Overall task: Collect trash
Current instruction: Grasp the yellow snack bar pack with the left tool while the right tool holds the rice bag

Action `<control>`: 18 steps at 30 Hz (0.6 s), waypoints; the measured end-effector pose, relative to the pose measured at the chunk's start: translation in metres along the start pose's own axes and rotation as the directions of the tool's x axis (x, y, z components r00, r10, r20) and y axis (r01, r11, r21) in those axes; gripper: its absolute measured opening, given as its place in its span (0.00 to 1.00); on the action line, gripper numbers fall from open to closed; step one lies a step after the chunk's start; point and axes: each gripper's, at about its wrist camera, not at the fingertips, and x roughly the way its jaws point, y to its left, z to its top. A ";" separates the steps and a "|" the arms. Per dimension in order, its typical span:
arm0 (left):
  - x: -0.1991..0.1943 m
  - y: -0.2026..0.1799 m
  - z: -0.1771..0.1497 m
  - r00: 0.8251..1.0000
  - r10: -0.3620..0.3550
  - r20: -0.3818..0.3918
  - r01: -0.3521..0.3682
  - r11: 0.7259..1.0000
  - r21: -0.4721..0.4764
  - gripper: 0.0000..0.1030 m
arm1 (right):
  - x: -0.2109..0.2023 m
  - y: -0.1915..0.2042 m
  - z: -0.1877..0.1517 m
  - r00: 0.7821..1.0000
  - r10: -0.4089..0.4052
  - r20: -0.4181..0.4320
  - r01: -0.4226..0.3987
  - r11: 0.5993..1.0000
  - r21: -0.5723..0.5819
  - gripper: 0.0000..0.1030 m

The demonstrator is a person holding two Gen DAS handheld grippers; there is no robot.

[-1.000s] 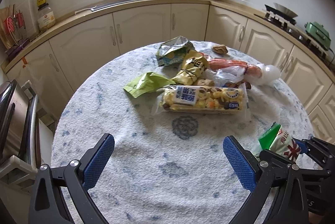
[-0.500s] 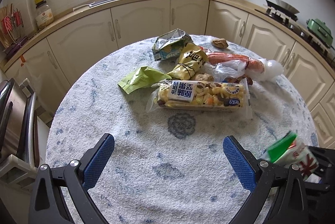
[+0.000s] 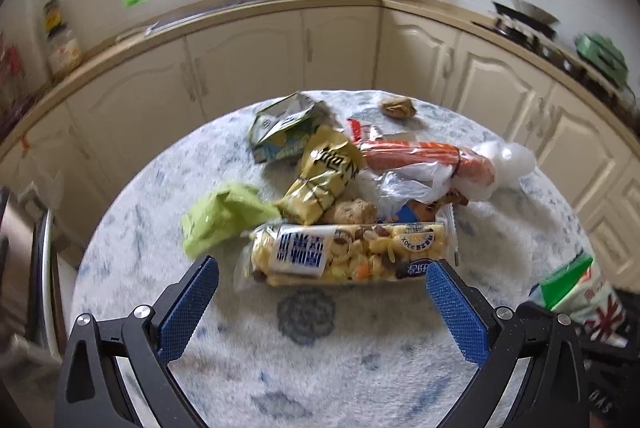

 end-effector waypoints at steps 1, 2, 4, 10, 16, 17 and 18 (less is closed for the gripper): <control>0.003 -0.003 0.000 1.000 0.014 -0.004 -0.014 0.998 0.062 0.99 | 0.001 -0.001 0.001 1.000 0.003 0.000 -0.003 1.000 0.004 0.20; 0.005 -0.006 -0.001 1.000 0.027 -0.004 -0.027 0.993 0.117 0.99 | 0.001 -0.001 0.001 1.000 0.003 -0.001 -0.003 1.000 0.005 0.20; 0.009 -0.011 -0.005 1.000 0.028 0.000 -0.027 0.974 0.224 0.99 | 0.002 -0.001 0.001 1.000 0.002 -0.003 -0.002 1.000 0.006 0.20; 0.040 -0.037 -0.017 1.000 -0.014 -0.025 0.025 0.822 0.568 0.98 | 0.004 0.002 0.000 1.000 -0.010 -0.008 0.010 1.000 0.016 0.20; 0.041 -0.032 -0.017 0.982 -0.152 -0.111 0.188 0.802 0.566 0.53 | -0.004 0.007 0.000 0.999 -0.042 0.003 0.042 0.999 0.029 0.20; 0.039 -0.030 -0.018 0.976 -0.177 -0.129 0.219 0.817 0.534 0.48 | -0.006 0.006 -0.001 0.999 -0.047 0.006 0.046 0.998 0.035 0.20; 0.037 -0.027 -0.019 0.967 -0.205 -0.149 0.253 0.825 0.505 0.43 | -0.008 0.005 -0.002 0.999 -0.052 0.009 0.052 0.998 0.041 0.20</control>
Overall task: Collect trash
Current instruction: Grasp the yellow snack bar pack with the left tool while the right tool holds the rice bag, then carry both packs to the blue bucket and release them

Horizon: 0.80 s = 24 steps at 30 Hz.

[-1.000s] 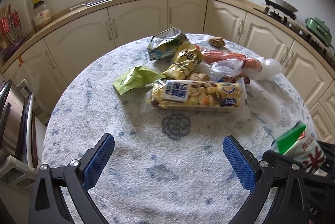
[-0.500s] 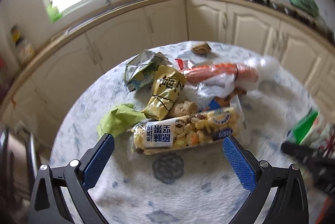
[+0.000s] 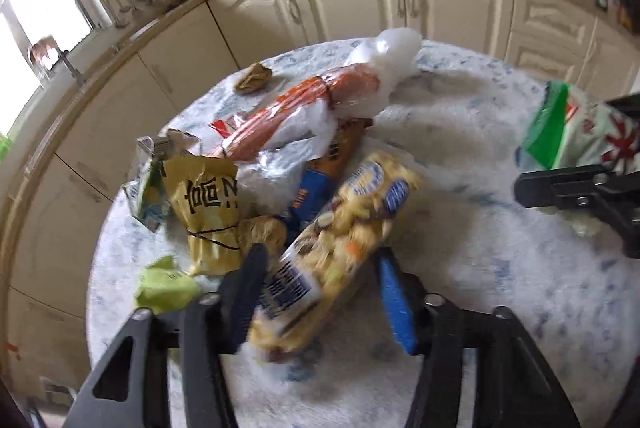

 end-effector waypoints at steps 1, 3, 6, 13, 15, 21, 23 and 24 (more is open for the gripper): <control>-0.002 0.001 -0.003 1.000 -0.021 0.001 0.021 1.000 -0.023 0.40 | -0.002 -0.001 -0.001 1.000 -0.004 0.002 0.004 1.000 0.006 0.20; -0.004 -0.002 -0.010 1.000 -0.024 0.005 0.024 0.999 -0.048 0.38 | -0.007 -0.003 -0.004 1.000 -0.010 0.007 0.010 1.000 0.016 0.20; -0.011 -0.010 -0.018 0.999 -0.050 0.012 0.051 0.995 -0.090 0.35 | -0.013 -0.009 -0.007 1.000 -0.024 0.006 0.024 0.999 0.030 0.20; 0.000 -0.034 -0.010 0.999 -0.034 -0.037 0.031 0.996 -0.082 0.54 | -0.034 -0.021 -0.017 0.999 -0.038 0.028 0.036 0.998 0.057 0.20; 0.012 -0.041 -0.004 0.998 -0.045 -0.055 0.041 0.996 -0.074 0.56 | -0.039 -0.024 -0.019 0.999 -0.041 0.036 0.039 0.997 0.065 0.20; 0.006 -0.046 0.015 0.996 -0.090 0.005 0.090 0.989 -0.114 0.31 | -0.056 -0.039 -0.029 0.997 -0.060 0.055 0.055 0.994 0.092 0.20; -0.001 -0.055 0.017 0.996 -0.088 0.025 0.090 0.990 -0.110 0.31 | -0.063 -0.045 -0.031 0.996 -0.068 0.065 0.061 0.993 0.105 0.20; -0.010 -0.059 0.017 0.995 -0.092 0.035 0.096 0.989 -0.115 0.31 | -0.067 -0.050 -0.032 0.995 -0.073 0.071 0.064 0.992 0.113 0.20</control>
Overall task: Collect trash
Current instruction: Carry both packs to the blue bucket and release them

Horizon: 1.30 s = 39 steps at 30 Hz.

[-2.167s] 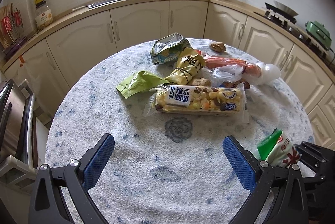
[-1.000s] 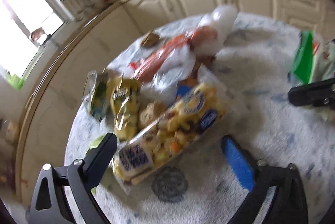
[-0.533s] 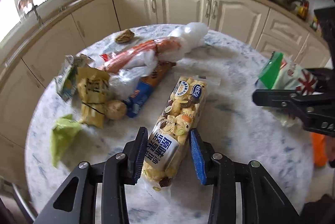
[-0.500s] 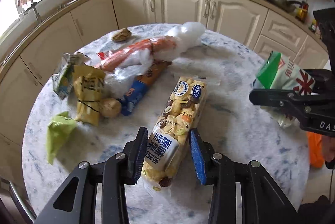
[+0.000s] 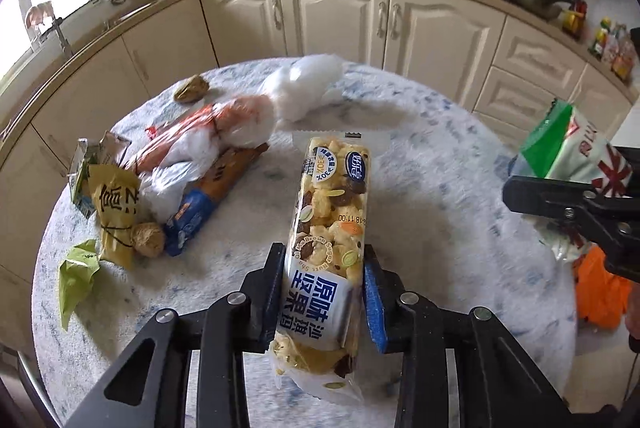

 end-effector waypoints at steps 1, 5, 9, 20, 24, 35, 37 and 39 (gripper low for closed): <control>-0.007 -0.008 -0.001 1.000 -0.006 0.010 0.006 1.000 -0.007 0.31 | -0.003 -0.004 -0.001 1.000 -0.004 0.006 0.004 1.000 0.006 0.20; -0.025 -0.033 0.007 0.998 -0.024 0.055 0.025 1.000 -0.015 0.31 | -0.021 -0.023 -0.001 0.999 -0.023 0.036 0.022 0.999 0.030 0.20; -0.044 -0.063 0.022 0.992 -0.056 0.110 0.057 0.998 -0.005 0.31 | -0.043 -0.050 -0.001 0.996 -0.055 0.074 0.050 0.997 0.066 0.20; -0.006 -0.180 0.090 0.961 -0.271 0.064 0.267 0.962 0.060 0.31 | -0.101 -0.206 -0.028 0.956 -0.282 0.077 0.250 0.926 0.284 0.20; 0.053 -0.222 0.107 0.939 -0.336 -0.066 0.339 0.940 0.044 0.31 | -0.092 -0.269 -0.055 0.948 -0.318 0.004 0.294 0.880 0.373 0.20; 0.217 -0.284 0.127 0.877 -0.303 -0.373 0.334 0.942 0.022 0.33 | 0.015 -0.395 -0.128 0.964 -0.183 -0.194 0.262 0.775 0.574 0.28; 0.235 -0.285 0.134 0.874 -0.283 -0.395 0.314 0.949 0.015 0.47 | 0.027 -0.411 -0.139 0.964 -0.169 -0.207 0.262 0.741 0.618 0.50; 0.243 -0.282 0.138 0.880 -0.263 -0.396 0.292 0.956 0.015 0.67 | 0.034 -0.426 -0.148 0.965 -0.160 -0.206 0.258 0.705 0.660 0.71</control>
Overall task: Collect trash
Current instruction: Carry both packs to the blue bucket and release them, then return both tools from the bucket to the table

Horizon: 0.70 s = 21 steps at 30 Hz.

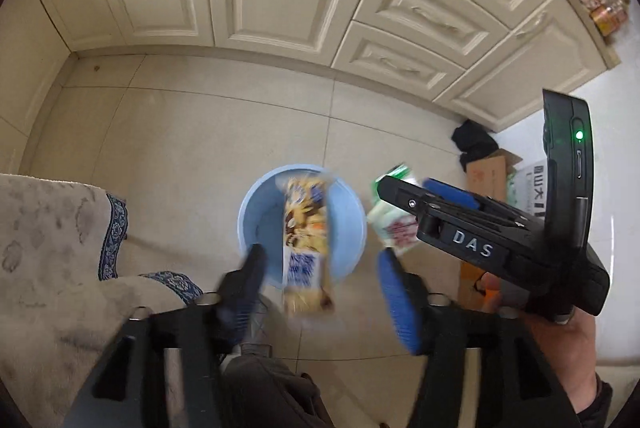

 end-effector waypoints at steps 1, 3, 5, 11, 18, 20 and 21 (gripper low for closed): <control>0.001 -0.001 0.004 1.000 0.015 0.012 -0.015 1.000 0.001 0.75 | 0.003 -0.005 0.000 1.000 0.004 0.003 -0.004 1.000 0.021 0.79; -0.002 -0.003 0.010 0.998 0.052 0.039 -0.052 0.999 0.004 0.84 | 0.004 -0.012 0.002 1.000 0.016 0.011 -0.017 0.998 0.057 0.92; -0.007 -0.010 0.009 0.995 0.080 0.060 -0.080 0.997 0.002 0.87 | 0.001 -0.017 0.001 1.000 0.014 0.021 -0.016 0.996 0.082 1.00; -0.039 -0.021 -0.009 0.970 0.201 0.139 -0.203 0.979 -0.001 0.94 | -0.013 -0.015 -0.005 0.999 -0.043 0.029 0.039 0.993 0.115 1.00; -0.109 -0.020 -0.051 0.949 0.189 0.254 -0.186 0.982 -0.037 0.96 | -0.052 0.013 -0.020 0.996 -0.046 0.080 0.040 0.996 0.075 1.00; -0.135 -0.020 -0.079 0.933 0.190 0.304 -0.185 0.982 -0.048 0.96 | -0.072 0.030 -0.025 0.993 -0.043 0.112 0.037 0.998 0.052 1.00; -0.147 -0.018 -0.088 0.925 0.192 0.328 -0.185 0.981 -0.053 0.96 | -0.080 0.037 -0.027 0.991 -0.041 0.125 0.035 0.998 0.043 1.00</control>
